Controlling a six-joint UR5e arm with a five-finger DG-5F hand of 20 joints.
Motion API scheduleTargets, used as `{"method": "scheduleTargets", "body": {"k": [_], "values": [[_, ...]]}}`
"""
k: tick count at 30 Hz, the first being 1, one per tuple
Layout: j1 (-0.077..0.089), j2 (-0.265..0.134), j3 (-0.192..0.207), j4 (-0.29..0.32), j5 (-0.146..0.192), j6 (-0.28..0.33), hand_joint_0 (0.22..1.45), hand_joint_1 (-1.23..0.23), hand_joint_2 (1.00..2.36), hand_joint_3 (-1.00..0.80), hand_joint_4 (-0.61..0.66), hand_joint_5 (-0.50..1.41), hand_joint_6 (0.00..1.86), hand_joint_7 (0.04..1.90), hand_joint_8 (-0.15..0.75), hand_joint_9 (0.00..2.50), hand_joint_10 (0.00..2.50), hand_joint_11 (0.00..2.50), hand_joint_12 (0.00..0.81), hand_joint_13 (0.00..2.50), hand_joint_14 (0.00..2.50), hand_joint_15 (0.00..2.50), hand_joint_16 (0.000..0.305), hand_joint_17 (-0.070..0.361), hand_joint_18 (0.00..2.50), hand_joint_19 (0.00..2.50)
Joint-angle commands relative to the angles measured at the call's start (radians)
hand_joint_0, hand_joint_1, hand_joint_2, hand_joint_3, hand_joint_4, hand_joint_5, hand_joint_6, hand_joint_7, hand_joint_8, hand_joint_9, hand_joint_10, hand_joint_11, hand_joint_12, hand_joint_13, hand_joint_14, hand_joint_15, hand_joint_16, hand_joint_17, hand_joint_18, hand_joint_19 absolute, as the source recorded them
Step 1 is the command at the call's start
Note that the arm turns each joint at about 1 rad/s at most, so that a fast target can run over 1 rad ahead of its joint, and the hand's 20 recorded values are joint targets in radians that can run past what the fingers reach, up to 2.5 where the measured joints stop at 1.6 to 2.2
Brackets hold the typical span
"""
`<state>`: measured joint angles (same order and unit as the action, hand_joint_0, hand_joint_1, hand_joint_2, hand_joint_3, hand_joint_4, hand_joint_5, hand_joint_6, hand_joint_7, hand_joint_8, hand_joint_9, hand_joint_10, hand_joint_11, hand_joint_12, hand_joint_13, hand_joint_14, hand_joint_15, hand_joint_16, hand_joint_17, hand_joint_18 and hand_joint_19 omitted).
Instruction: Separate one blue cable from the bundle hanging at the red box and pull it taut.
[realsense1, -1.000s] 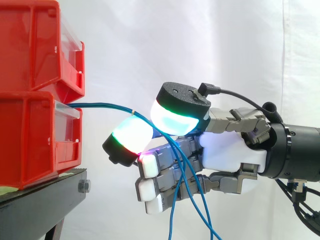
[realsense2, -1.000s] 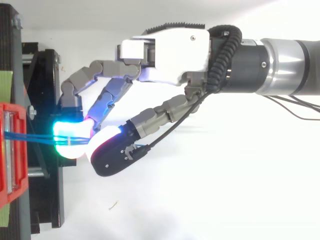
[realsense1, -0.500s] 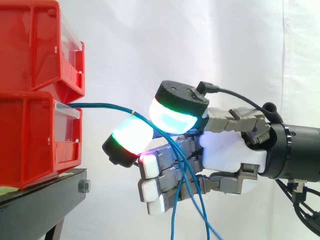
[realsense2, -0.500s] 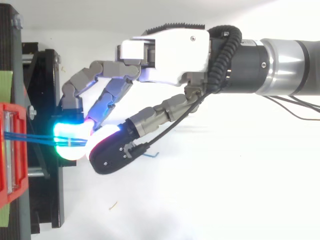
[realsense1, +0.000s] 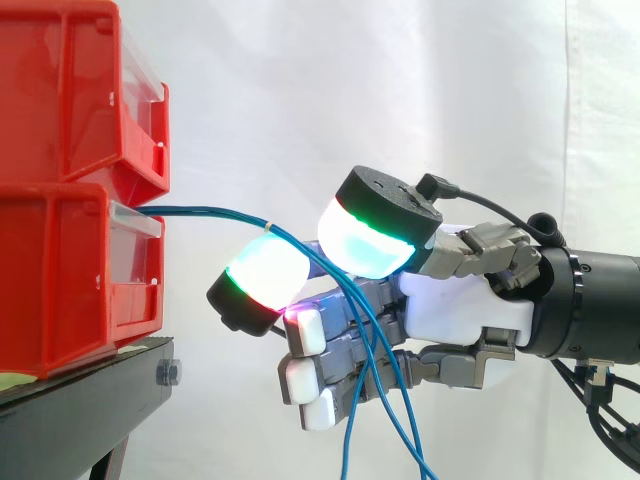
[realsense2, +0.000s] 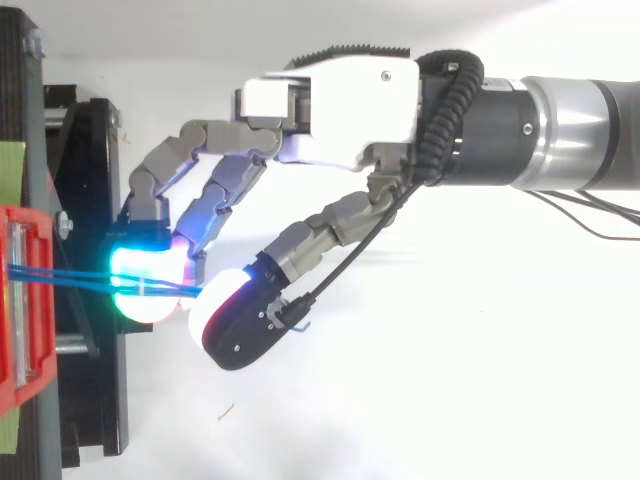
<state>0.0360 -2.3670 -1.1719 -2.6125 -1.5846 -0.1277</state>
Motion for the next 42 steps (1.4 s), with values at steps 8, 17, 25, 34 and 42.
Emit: {"method": "scheduleTargets", "body": {"k": [8, 17, 25, 34, 42], "values": [[0.001, 0.000, 0.001, -0.001, 0.000, 0.000, 0.59, -0.76, 1.00, -0.50, 0.16, -0.15, 0.84, 0.91, 0.272, 0.97, 0.01, 0.73, 0.319, 0.95, 0.02, 0.53, 0.041, 0.092, 0.86, 0.48], [0.001, 0.000, 0.001, 0.000, 0.003, -0.001, 0.62, -0.69, 1.00, -0.49, 0.13, -0.14, 0.77, 0.98, 0.267, 0.96, 0.01, 0.72, 0.318, 0.94, 0.02, 0.53, 0.041, 0.092, 0.83, 0.51], [-0.001, -0.001, 0.000, 0.000, 0.005, 0.003, 0.57, -0.71, 1.00, -0.50, 0.14, -0.15, 0.75, 0.98, 0.273, 0.96, 0.02, 0.73, 0.324, 0.93, 0.02, 0.54, 0.043, 0.096, 0.82, 0.52], [-0.001, -0.001, 0.000, 0.000, 0.008, 0.019, 0.63, -0.82, 1.01, -0.35, 0.05, -0.18, 0.86, 0.99, 0.272, 0.97, 0.01, 0.76, 0.318, 0.94, 0.02, 0.54, 0.042, 0.094, 0.84, 0.51], [-0.001, 0.000, -0.002, 0.000, 0.008, 0.019, 0.66, -0.84, 1.02, -0.22, 0.03, -0.20, 0.90, 0.96, 0.271, 0.98, 0.01, 0.78, 0.325, 0.94, 0.02, 0.54, 0.042, 0.095, 0.86, 0.50]]}}
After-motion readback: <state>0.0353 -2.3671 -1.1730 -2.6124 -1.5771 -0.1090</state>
